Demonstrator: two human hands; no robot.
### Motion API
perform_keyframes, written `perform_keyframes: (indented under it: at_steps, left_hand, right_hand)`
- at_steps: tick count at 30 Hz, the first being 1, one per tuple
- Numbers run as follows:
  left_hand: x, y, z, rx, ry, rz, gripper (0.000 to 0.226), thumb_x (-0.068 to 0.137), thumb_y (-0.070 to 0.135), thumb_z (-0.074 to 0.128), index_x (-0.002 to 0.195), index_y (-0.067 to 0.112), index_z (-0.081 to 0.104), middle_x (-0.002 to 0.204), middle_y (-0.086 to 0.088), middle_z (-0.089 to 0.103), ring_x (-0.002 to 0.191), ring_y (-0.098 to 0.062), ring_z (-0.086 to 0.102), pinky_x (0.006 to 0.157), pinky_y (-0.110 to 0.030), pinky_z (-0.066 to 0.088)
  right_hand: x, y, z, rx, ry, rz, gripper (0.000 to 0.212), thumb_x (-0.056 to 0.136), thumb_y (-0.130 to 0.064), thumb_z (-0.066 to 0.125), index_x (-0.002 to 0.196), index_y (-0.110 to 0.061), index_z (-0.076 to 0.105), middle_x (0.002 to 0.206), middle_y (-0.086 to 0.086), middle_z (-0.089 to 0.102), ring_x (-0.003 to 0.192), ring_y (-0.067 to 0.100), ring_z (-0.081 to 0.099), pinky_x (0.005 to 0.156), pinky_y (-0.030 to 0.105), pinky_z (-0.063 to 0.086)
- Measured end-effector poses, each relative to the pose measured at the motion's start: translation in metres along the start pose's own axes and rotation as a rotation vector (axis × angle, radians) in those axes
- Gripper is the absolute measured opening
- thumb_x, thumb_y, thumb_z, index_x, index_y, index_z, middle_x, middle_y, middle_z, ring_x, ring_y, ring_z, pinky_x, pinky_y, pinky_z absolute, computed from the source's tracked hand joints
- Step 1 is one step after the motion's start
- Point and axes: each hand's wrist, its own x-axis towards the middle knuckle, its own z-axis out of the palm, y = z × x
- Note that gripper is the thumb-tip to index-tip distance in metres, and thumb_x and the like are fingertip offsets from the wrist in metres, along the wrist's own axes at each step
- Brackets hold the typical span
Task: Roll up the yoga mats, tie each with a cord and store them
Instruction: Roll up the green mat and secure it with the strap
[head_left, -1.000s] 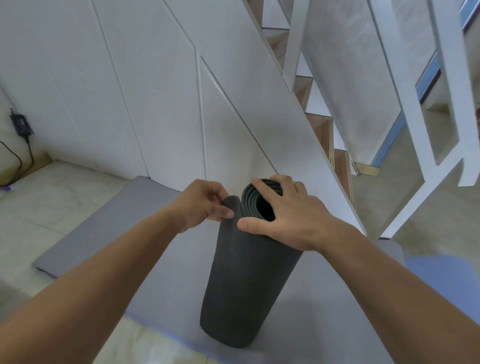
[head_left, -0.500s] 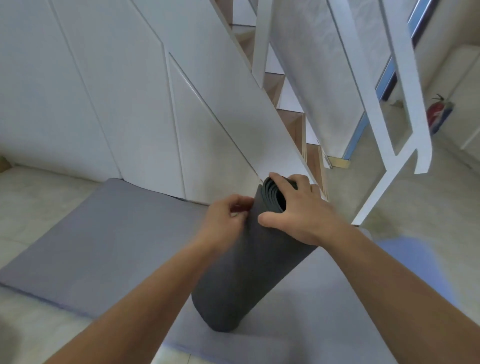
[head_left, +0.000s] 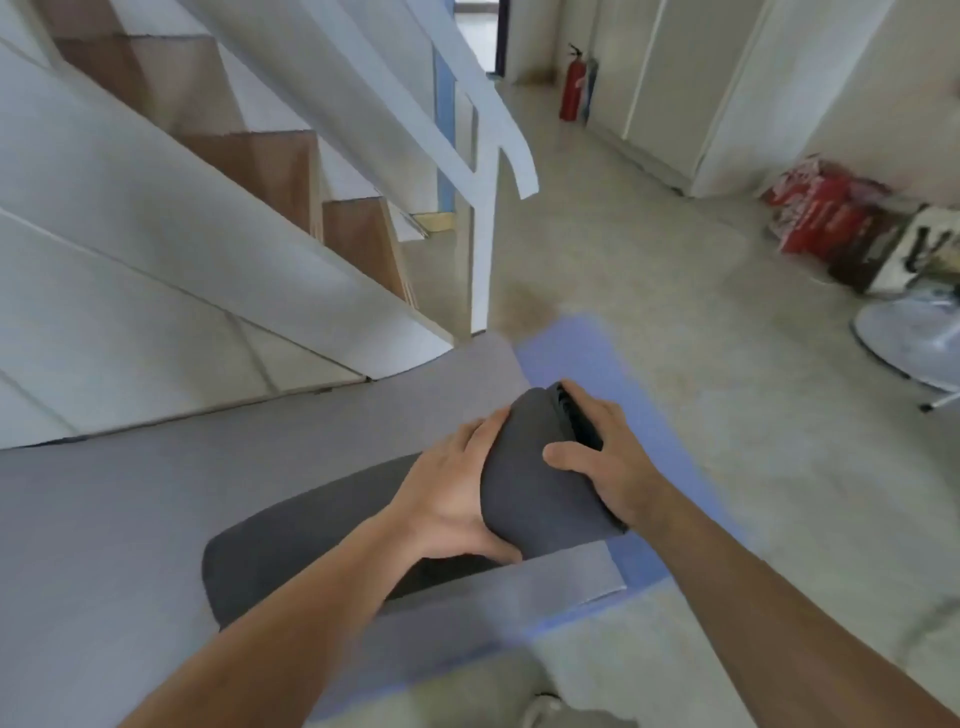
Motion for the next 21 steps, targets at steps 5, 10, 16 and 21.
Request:
perform_keyframes:
  at_steps: [5,10,16,21]
  left_hand:
    - [0.054,0.015,0.085,0.151,-0.153,0.107,0.129,0.054,0.061,0.081,0.154,0.033,0.004,0.145,0.006,0.040,0.123,-0.017,0.048,0.097,-0.030,0.039]
    - [0.091,0.017,0.178,0.296,-0.289,0.166,0.123,0.056,0.064,0.075,0.154,0.031,0.009,0.136,0.002,0.049,0.115,-0.023,0.056,0.090,-0.035,0.047]
    - [0.112,0.016,0.265,0.436,-0.384,0.139,0.125,0.048,0.060,0.080,0.151,0.029,0.015,0.131,-0.004,0.053,0.113,-0.031,0.058,0.092,-0.040,0.046]
    - [0.125,0.013,0.293,0.465,-0.415,0.107,0.131,0.042,0.063,0.081,0.149,0.028,0.015,0.131,-0.009,0.053,0.114,-0.034,0.058,0.092,-0.045,0.048]
  right_hand:
    - [-0.007,0.115,-0.022,0.257,0.116,0.175,0.104,0.055,-0.052,0.070,0.151,-0.033,0.035,0.145,-0.012,0.034,0.130,0.009,0.040,0.093,0.017,0.038]
    - [-0.017,0.204,-0.021,0.396,0.181,0.351,0.076,0.062,-0.042,0.060,0.137,-0.033,0.050,0.135,-0.009,0.053,0.125,0.014,0.049,0.097,0.027,0.041]
    - [-0.051,0.290,-0.023,0.328,0.126,0.521,0.050,0.095,-0.027,0.054,0.144,-0.028,0.045,0.133,-0.015,0.052,0.121,0.004,0.048,0.097,0.022,0.034]
    - [-0.150,0.373,-0.050,0.069,0.157,0.897,0.030,0.093,-0.029,0.064,0.123,-0.028,0.062,0.124,-0.006,0.061,0.105,0.013,0.058,0.084,0.027,0.045]
